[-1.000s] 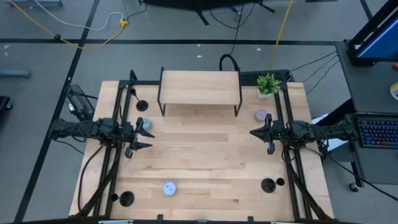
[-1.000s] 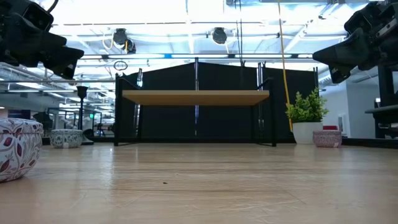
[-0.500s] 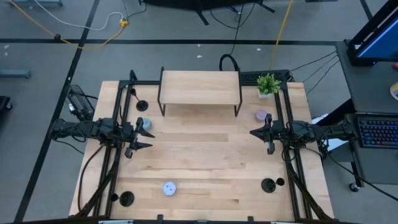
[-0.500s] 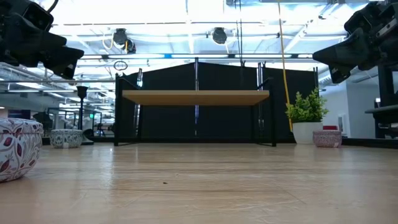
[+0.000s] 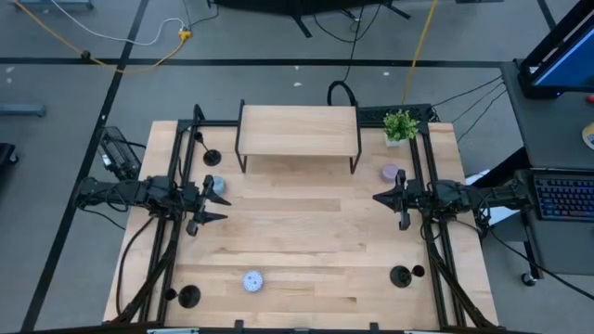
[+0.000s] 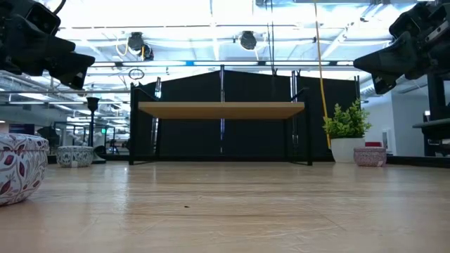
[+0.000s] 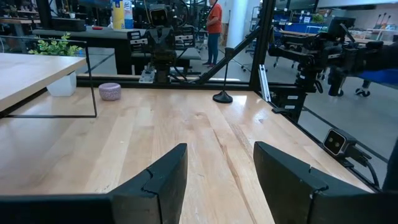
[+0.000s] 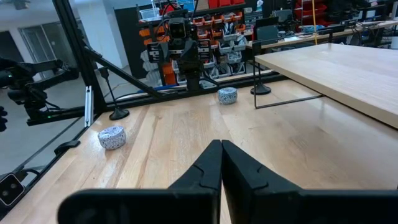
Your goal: Pick & Place candle stick holders
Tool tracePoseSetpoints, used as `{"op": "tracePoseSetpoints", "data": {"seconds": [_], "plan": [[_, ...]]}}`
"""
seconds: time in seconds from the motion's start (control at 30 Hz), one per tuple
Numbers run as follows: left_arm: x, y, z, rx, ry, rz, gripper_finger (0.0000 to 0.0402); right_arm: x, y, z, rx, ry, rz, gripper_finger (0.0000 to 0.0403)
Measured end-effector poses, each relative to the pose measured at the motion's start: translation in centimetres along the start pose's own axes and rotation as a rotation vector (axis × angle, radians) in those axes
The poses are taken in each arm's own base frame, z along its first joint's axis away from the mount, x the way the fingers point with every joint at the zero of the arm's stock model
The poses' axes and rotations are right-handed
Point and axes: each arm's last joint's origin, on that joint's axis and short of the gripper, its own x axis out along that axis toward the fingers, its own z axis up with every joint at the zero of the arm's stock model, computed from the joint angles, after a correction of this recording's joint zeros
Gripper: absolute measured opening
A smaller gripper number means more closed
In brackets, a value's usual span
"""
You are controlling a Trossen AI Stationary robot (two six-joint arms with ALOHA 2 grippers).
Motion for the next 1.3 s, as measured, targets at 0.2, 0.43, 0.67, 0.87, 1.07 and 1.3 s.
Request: {"op": "tracePoseSetpoints", "data": {"seconds": [0.2, 0.43, 0.67, 0.87, 1.07, 1.3], "plan": [[0.0, 0.1, 0.7, 0.002, -0.074, 0.029, 0.0189, 0.0, 0.0, 0.0, 0.0, 0.0, 0.0, 0.0], [-1.0, -0.2, 4.3, 0.022, -0.462, 0.047, 0.0189, 0.0, 0.0, 0.2, 0.003, -0.017, 0.003, 0.0], [-2.7, -0.1, 6.9, -0.094, -0.759, 0.143, 0.0189, -0.1, 0.2, 1.3, 0.026, -0.135, 0.027, 0.0], [-1.6, 0.4, 8.0, -0.199, -0.492, 0.317, 0.0189, -0.1, 0.3, 1.5, 0.03, -0.156, 0.027, 0.0], [-0.5, 0.6, 11.6, -0.22, -0.227, 0.474, 0.0189, -0.1, 0.3, 1.5, 0.029, -0.151, 0.027, 0.0], [1.9, 0.8, 15.3, -0.252, 0.217, 0.643, 0.0189, -0.1, 0.3, 1.5, 0.029, -0.154, 0.029, 0.0]]}}
